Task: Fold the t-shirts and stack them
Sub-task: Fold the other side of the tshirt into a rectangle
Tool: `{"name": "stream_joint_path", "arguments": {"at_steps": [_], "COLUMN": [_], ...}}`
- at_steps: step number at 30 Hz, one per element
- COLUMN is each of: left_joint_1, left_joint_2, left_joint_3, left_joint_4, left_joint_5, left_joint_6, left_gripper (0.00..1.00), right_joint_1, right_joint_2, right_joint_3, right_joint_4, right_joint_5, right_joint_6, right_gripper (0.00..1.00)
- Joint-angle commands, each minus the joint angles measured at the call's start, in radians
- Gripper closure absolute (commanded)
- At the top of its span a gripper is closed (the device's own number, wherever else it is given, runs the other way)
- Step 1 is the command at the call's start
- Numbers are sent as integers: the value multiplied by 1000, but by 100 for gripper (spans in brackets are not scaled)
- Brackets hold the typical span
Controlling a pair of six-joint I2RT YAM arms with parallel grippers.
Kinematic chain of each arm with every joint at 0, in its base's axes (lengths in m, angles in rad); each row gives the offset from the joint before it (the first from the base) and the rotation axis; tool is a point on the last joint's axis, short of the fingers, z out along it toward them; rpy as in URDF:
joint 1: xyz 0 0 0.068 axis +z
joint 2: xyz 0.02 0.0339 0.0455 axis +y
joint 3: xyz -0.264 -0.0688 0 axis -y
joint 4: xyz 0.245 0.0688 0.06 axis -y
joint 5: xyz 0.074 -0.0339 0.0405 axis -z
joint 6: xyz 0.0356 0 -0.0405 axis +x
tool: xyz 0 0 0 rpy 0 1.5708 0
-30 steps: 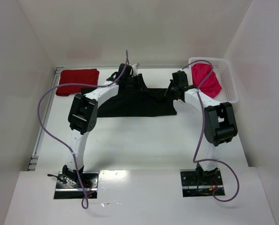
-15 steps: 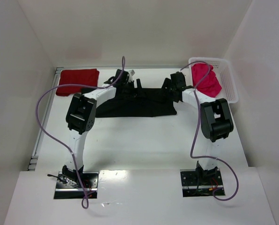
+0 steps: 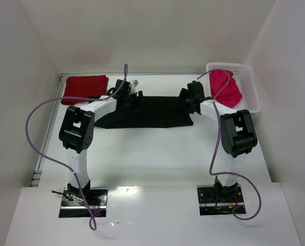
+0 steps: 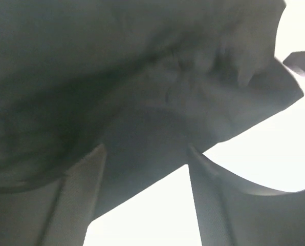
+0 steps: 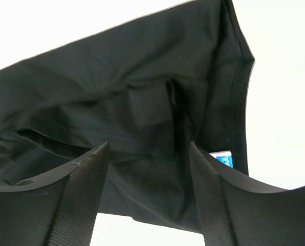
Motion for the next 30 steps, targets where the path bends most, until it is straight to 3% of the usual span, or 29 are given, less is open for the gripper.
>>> {"name": "stream_joint_path", "arguments": {"at_steps": [1,5,11,19,20,23,25,30], "left_joint_1": [-65,-77,-77,-77,-77,-77,-77,-77], "left_joint_2": [-44,-44,-4,56,80,94,94,83], "left_joint_3": [-44,-55,-64,-32,-15,-1,-12,-35], "left_joint_4": [-44,-45,-26,-8,-18,-31,-31,-31], "left_joint_5": [-40,-91,-118,-177,-177,-167,-167,-167], "left_joint_6": [102,93,81,61,61,61,61,70], "left_gripper": [30,31,42,54,60,69,75,80], "right_joint_1": [-5,-5,-5,-5,-5,-5,-5,-5], "right_joint_2": [-46,-6,58,109,109,109,97,88], "right_joint_3": [-30,-11,39,73,85,113,128,200], "right_joint_4": [24,34,43,34,34,22,11,11], "right_joint_5": [-10,-21,-30,-50,-50,-50,-50,-30], "right_joint_6": [-11,-11,-11,-11,-11,-11,-11,-20], "right_gripper": [33,35,37,51,60,72,74,74]}}
